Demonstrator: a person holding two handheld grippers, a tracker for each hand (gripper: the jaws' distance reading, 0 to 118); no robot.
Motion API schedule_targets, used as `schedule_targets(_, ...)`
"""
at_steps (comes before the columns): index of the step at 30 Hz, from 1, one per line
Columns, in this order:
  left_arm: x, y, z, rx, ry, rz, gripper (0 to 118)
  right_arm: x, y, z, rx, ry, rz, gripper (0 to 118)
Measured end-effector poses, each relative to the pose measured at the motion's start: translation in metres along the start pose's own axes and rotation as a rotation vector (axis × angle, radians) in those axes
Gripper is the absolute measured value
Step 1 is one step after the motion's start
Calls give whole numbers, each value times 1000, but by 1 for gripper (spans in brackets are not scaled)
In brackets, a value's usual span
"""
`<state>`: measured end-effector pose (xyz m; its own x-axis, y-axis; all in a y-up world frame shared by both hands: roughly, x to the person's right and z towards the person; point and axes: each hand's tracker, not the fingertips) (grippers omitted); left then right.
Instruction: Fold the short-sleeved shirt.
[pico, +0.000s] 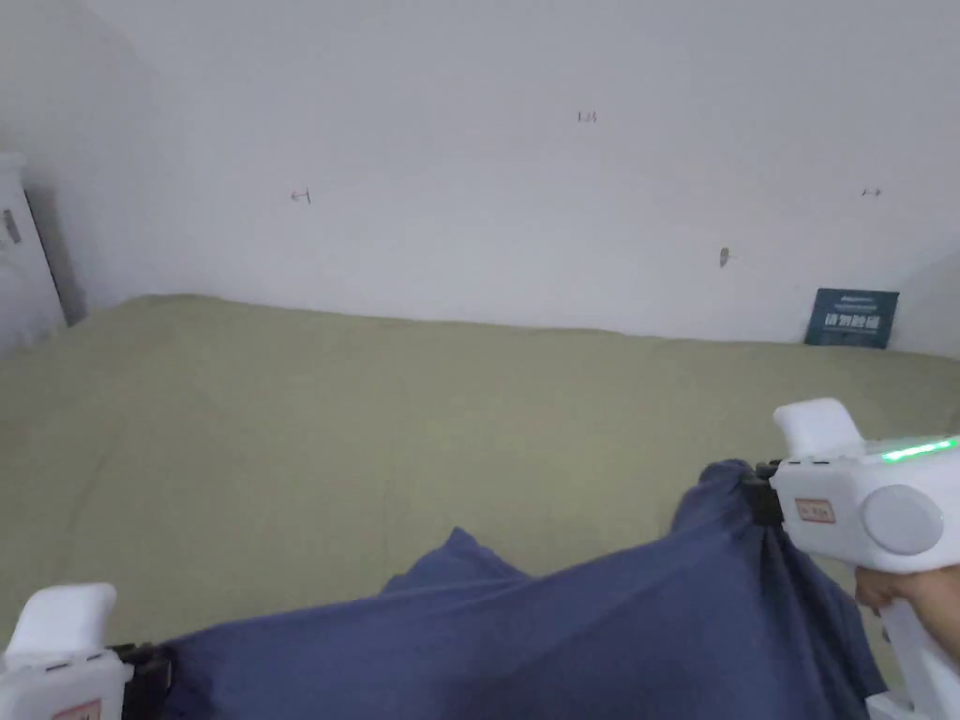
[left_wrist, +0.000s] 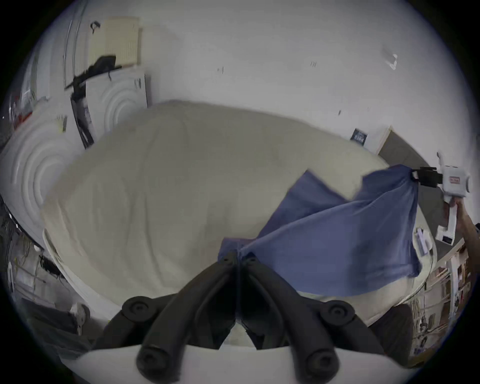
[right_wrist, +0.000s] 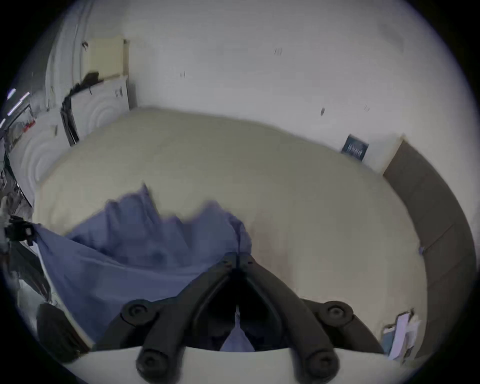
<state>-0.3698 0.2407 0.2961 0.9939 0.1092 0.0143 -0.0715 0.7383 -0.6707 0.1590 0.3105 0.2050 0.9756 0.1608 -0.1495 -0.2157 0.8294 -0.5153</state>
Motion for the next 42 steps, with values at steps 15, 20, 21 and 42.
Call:
schedule_targets(15,110,247,136,333,68,-125,2,86,145,237,337,-230,-176,0)
schedule_targets(20,131,290,138,346,145,-148,2,95,177,222,357,-255,-187,0)
schedule_targets(21,132,296,134,352,151,-147,2,95,184,216,355,-260,-180,0)
schedule_targets(42,169,428,0,427,272,-207,2,151,309,40,375,-355,-171,0)
